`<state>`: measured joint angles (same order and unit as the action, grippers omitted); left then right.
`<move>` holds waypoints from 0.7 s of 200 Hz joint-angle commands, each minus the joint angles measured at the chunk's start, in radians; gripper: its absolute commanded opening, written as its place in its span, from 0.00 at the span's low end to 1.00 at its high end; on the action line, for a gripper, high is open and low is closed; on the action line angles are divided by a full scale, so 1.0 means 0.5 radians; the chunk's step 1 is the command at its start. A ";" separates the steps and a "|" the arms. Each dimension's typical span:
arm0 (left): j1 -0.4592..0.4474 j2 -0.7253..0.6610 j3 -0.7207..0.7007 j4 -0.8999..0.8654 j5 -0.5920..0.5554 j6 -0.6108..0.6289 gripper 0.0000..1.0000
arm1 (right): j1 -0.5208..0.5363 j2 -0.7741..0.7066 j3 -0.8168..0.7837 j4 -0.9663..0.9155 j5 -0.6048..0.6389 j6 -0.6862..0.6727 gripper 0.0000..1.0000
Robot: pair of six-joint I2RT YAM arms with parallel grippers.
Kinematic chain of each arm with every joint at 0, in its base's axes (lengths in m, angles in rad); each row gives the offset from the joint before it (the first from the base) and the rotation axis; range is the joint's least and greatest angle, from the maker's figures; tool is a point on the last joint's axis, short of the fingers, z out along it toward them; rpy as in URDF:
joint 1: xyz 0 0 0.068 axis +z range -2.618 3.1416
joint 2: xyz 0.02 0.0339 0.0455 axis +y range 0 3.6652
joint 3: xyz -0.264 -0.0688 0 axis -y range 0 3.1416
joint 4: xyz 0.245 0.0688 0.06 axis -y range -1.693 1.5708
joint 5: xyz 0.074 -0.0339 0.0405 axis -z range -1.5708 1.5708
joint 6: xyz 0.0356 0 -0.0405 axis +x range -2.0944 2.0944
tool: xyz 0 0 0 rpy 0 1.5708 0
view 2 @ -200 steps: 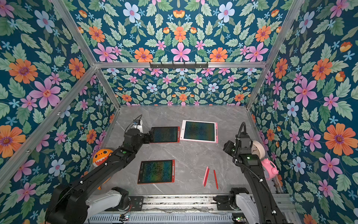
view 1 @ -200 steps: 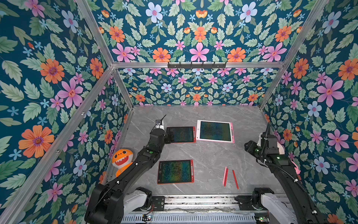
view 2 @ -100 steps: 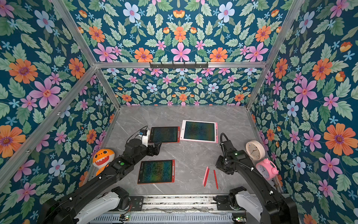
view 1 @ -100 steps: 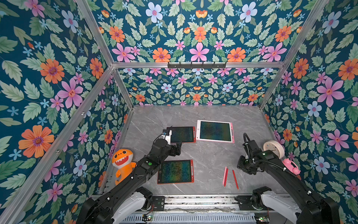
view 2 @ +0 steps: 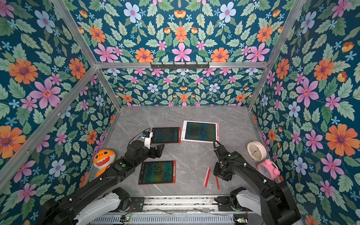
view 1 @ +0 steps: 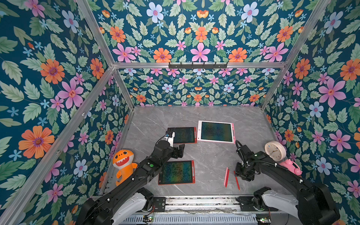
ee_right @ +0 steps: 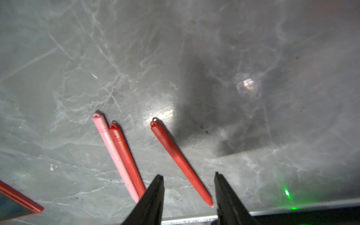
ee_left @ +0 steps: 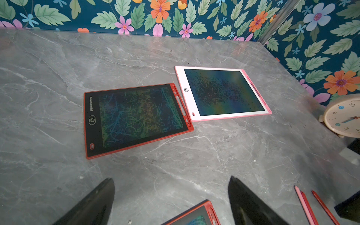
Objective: Place the stylus back onto the writing tablet
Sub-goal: Pick up the stylus from the center of the board.
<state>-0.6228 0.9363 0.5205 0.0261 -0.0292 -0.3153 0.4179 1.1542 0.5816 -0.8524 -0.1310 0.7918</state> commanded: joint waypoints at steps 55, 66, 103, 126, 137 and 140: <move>-0.031 -0.013 0.013 -0.034 -0.009 -0.064 0.96 | 0.057 0.166 -0.075 0.126 0.036 0.082 0.42; -0.038 -0.014 0.012 -0.031 -0.011 -0.075 0.96 | 0.057 0.193 -0.096 0.151 0.039 0.086 0.40; -0.061 -0.017 0.023 -0.042 -0.020 -0.099 0.97 | 0.060 0.263 -0.119 0.227 0.056 0.103 0.27; -0.084 -0.014 0.039 -0.064 -0.045 -0.119 0.97 | 0.058 0.329 -0.128 0.297 0.043 0.098 0.18; -0.100 -0.010 0.042 -0.068 -0.057 -0.129 0.97 | 0.060 0.371 -0.134 0.333 0.034 0.100 0.12; -0.102 -0.010 0.041 -0.066 -0.056 -0.132 0.97 | 0.058 0.381 -0.137 0.345 0.032 0.100 0.11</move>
<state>-0.6640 0.9314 0.5354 0.0006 -0.0368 -0.3656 0.4450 1.2896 0.5518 -0.8169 -0.1055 0.8284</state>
